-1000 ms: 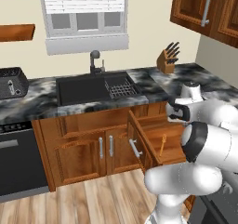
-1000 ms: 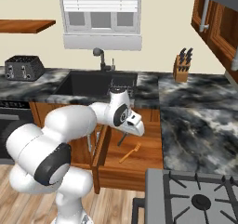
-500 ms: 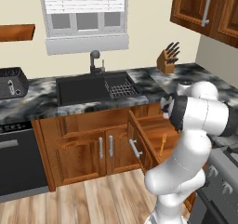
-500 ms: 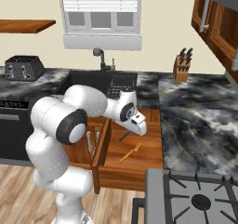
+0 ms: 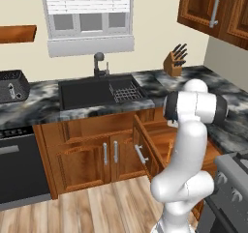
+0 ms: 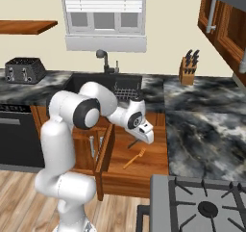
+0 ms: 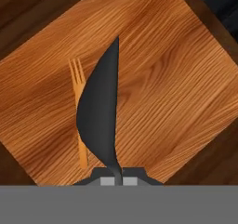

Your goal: Organize the utensils by type. Pick up the wooden spoons from the counter and place them in the open cabinet. Then pick up the metallic utensils from the counter and place them in the open drawer.

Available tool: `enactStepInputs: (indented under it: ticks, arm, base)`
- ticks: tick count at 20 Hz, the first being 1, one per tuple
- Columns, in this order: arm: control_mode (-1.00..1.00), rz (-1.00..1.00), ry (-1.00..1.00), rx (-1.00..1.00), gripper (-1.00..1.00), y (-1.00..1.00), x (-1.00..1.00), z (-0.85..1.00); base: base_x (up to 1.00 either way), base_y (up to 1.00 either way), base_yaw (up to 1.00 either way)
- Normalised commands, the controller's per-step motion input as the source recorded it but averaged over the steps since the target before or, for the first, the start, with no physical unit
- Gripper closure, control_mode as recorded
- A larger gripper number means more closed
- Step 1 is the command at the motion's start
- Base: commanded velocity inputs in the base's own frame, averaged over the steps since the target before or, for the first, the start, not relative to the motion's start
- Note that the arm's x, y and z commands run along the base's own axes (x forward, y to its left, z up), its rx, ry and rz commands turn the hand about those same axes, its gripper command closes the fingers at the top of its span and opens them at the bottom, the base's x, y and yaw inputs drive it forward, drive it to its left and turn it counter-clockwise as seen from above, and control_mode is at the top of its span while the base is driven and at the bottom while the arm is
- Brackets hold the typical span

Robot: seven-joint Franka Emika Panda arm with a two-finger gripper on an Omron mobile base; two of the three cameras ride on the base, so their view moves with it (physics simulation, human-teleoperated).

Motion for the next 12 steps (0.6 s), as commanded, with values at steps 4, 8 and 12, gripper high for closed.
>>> enactStepInputs:
  ticks: [4, 8, 12]
  arm:
    - [-1.0, -0.01, 0.0, 0.0, 1.0, -0.18, 0.42, -0.53]
    - [-1.0, 0.0, 0.0, 0.0, 1.0, -0.16, 0.49, -0.47]
    - [-1.0, 0.0, 0.01, 0.0, 1.0, -0.1, 0.39, -0.55]
  base:
    - [0.0, 0.0, 0.0]
    - [0.0, 0.0, 0.0]
    - [0.0, 0.0, 0.0]
